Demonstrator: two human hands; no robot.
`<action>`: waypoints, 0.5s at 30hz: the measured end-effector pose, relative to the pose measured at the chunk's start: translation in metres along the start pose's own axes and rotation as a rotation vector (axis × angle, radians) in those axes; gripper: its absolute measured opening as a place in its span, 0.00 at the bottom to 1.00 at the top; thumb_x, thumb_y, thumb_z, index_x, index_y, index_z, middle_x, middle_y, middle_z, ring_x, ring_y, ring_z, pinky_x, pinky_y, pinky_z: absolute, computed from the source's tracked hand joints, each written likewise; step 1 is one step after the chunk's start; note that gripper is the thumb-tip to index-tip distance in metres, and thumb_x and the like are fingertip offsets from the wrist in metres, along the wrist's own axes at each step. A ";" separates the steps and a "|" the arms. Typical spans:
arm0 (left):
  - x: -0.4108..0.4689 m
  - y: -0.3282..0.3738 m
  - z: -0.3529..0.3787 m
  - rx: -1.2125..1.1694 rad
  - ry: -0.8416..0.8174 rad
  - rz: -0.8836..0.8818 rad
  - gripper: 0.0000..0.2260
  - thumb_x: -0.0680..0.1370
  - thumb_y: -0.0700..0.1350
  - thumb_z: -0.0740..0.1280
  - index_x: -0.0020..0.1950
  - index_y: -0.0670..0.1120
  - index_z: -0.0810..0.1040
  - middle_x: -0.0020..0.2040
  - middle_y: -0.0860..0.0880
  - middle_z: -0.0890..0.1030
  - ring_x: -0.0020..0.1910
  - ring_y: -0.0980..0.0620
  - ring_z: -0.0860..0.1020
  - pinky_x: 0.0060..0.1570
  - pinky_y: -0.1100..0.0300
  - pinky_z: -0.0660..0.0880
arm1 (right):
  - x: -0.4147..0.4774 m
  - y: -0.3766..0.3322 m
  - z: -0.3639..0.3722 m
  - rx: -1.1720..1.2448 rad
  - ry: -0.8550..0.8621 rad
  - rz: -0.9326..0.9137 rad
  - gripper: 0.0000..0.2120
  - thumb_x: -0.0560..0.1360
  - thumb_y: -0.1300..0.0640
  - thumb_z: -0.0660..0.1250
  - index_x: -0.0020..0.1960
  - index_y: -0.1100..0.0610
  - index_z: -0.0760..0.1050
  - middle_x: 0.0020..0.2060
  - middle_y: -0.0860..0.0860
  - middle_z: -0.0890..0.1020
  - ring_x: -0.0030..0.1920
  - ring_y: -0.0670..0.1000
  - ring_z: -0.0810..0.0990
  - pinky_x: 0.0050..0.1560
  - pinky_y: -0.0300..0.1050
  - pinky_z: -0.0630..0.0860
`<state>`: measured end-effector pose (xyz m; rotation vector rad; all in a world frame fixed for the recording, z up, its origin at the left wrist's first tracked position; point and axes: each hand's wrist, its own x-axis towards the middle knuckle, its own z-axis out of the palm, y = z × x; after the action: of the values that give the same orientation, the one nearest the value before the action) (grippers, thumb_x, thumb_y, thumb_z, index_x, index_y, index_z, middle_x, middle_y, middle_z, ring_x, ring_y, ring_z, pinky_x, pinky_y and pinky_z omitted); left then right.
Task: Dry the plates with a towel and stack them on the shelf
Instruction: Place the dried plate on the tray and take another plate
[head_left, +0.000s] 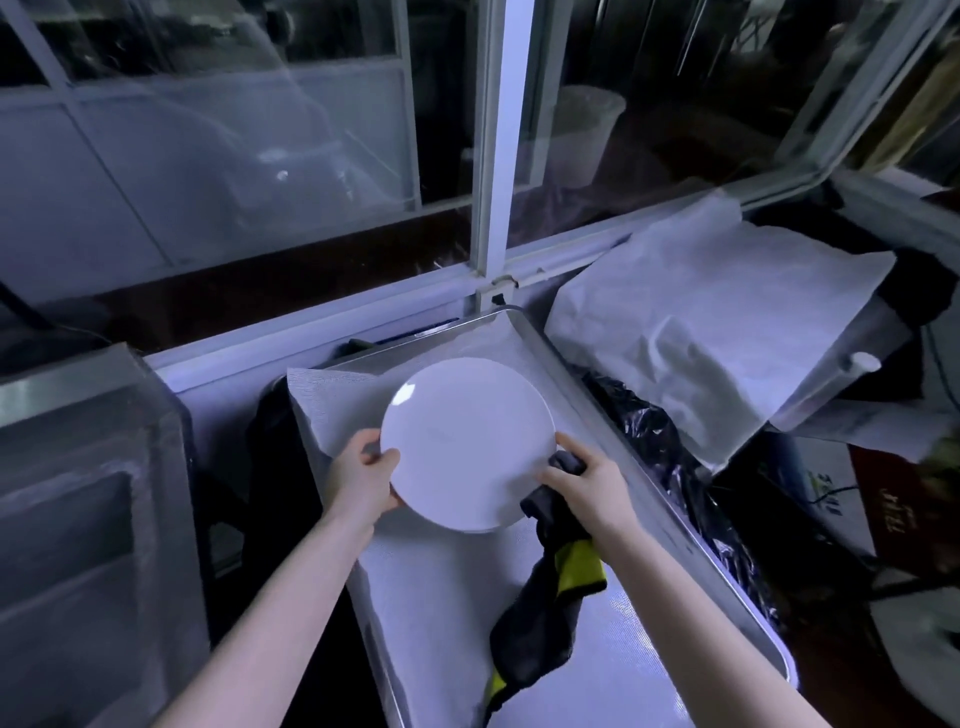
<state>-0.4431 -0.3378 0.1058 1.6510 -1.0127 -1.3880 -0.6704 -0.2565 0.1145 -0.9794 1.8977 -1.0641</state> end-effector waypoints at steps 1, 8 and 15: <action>0.002 -0.001 0.002 0.013 0.008 -0.002 0.09 0.80 0.35 0.65 0.53 0.49 0.78 0.47 0.49 0.82 0.43 0.49 0.80 0.29 0.61 0.78 | 0.003 0.001 0.000 0.000 -0.006 0.008 0.28 0.69 0.60 0.71 0.39 0.22 0.74 0.44 0.30 0.77 0.52 0.46 0.76 0.47 0.34 0.75; 0.010 -0.008 0.016 0.332 0.110 0.122 0.10 0.75 0.38 0.69 0.50 0.50 0.85 0.38 0.57 0.85 0.43 0.47 0.82 0.47 0.54 0.77 | 0.020 0.016 0.000 -0.023 0.022 0.018 0.22 0.68 0.62 0.71 0.49 0.37 0.69 0.53 0.39 0.73 0.55 0.52 0.74 0.55 0.47 0.76; 0.007 -0.013 0.019 0.601 0.169 0.309 0.04 0.76 0.40 0.67 0.46 0.46 0.82 0.34 0.46 0.79 0.39 0.41 0.77 0.41 0.52 0.74 | 0.027 0.024 0.003 -0.103 0.060 0.017 0.23 0.68 0.59 0.71 0.49 0.34 0.68 0.48 0.52 0.81 0.51 0.55 0.76 0.48 0.41 0.76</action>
<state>-0.4598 -0.3401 0.0885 1.8810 -1.6060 -0.7618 -0.6861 -0.2725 0.0860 -0.9965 2.0231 -1.0048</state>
